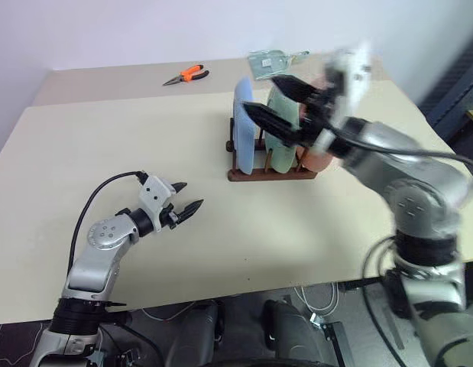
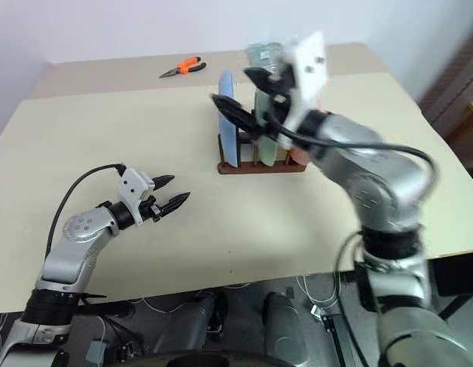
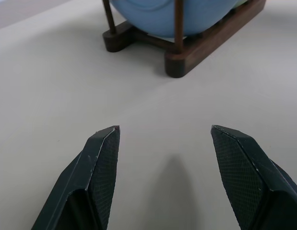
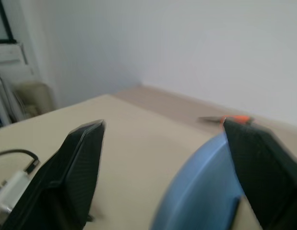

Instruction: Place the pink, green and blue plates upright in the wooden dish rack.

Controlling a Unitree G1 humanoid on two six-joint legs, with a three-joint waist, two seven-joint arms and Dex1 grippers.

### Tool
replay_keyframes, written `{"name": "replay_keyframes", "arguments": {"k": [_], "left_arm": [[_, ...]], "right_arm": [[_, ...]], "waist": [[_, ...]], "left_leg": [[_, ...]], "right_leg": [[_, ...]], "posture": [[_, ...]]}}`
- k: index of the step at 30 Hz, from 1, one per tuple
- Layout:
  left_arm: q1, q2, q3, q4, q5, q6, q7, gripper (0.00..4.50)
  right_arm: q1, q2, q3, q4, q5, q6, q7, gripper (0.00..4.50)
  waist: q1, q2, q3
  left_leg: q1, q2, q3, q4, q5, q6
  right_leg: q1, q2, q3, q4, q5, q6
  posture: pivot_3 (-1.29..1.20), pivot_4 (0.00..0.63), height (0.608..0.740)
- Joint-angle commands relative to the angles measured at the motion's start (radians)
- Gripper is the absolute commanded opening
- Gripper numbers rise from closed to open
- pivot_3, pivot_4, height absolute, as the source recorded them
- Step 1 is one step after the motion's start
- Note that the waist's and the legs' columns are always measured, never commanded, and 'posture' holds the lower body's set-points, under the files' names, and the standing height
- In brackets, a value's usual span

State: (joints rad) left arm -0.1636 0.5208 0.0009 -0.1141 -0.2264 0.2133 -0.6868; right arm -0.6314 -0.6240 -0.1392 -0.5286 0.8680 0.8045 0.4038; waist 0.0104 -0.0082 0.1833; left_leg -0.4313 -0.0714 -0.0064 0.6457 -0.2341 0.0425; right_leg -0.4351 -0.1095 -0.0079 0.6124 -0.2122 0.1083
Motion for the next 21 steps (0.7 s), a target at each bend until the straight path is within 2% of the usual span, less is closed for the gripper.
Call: {"name": "replay_keyframes", "arguments": {"k": [1, 4, 6, 8, 12, 21], "left_arm": [[-0.006, 0.020, 0.023, 0.003, 0.006, -0.021, -0.009, 3.11], [-0.022, 0.025, 0.024, 0.028, 0.005, -0.026, -0.013, 3.11], [-0.033, 0.024, 0.017, 0.043, 0.011, -0.033, -0.016, 3.11], [-0.043, 0.025, 0.009, 0.053, 0.020, -0.038, -0.018, 3.11], [-0.043, 0.031, 0.019, 0.077, 0.026, -0.061, -0.031, 3.11], [-0.024, 0.033, 0.044, 0.066, 0.036, -0.073, 0.001, 3.11]], "right_arm": [[0.174, -0.140, -0.214, -0.104, 0.062, 0.013, 0.112, 3.97], [0.429, -0.256, -0.294, -0.077, -0.062, -0.034, 0.214, 3.97], [0.573, -0.283, -0.292, -0.030, -0.167, -0.117, 0.271, 3.97], [0.643, -0.284, -0.269, 0.045, -0.257, -0.202, 0.294, 3.97], [0.632, -0.248, -0.191, 0.211, -0.405, -0.342, 0.278, 3.97], [0.511, -0.181, -0.080, 0.396, -0.527, -0.484, 0.305, 3.97]], "waist": [[0.006, 0.000, 0.000], [0.004, 0.000, 0.000], [0.004, -0.001, -0.001], [0.000, 0.000, 0.000], [-0.006, 0.000, 0.000], [0.004, 0.000, 0.000]], "left_leg": [[-0.001, 0.000, 0.000, 0.000, 0.000, 0.000], [-0.001, 0.000, 0.001, 0.002, -0.001, 0.000], [0.000, 0.000, 0.001, 0.003, -0.002, -0.001], [0.001, 0.000, 0.001, 0.003, -0.002, -0.002], [0.002, 0.001, 0.003, 0.002, -0.002, -0.001], [0.002, 0.001, 0.003, 0.003, -0.001, 0.000]], "right_leg": [[0.000, 0.000, 0.000, -0.001, 0.000, 0.000], [0.002, -0.002, -0.001, -0.002, -0.001, -0.001], [0.003, -0.003, -0.002, -0.002, -0.001, -0.001], [0.004, -0.003, -0.002, -0.002, -0.001, -0.001], [0.003, -0.004, -0.004, -0.002, -0.001, -0.001], [0.004, -0.004, -0.004, -0.002, -0.001, -0.001]], "posture": [[0.00, 0.150, 0.719], [0.00, 0.150, 0.719], [0.00, 0.150, 0.719], [0.00, 0.150, 0.719], [0.00, 0.150, 0.719], [0.00, 0.150, 0.719]]}}
